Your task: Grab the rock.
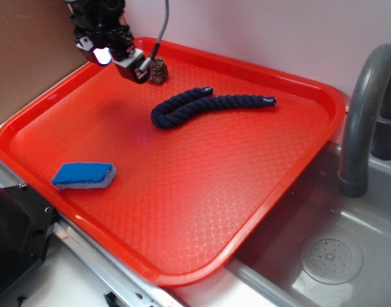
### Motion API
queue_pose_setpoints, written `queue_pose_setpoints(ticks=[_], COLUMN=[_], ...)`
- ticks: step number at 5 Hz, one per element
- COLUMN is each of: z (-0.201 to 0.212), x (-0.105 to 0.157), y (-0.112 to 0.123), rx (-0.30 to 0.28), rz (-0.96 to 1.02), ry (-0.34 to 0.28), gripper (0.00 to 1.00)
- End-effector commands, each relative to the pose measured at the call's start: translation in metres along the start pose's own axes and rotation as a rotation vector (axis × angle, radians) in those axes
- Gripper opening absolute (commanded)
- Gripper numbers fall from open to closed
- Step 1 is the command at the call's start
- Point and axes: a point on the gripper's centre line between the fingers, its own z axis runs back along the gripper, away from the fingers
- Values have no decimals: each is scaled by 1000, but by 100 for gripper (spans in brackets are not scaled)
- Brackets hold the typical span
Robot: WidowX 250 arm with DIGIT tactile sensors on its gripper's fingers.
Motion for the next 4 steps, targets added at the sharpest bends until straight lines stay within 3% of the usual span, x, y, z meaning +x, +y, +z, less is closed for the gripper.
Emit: queue_pose_setpoints(ticks=[1, 2, 4], z=[1, -9, -43], x=[39, 51, 58], y=[24, 24, 8], rx=[34, 45, 1], rz=[64, 74, 63], ry=[-90, -94, -51], gripper=[100, 100, 100])
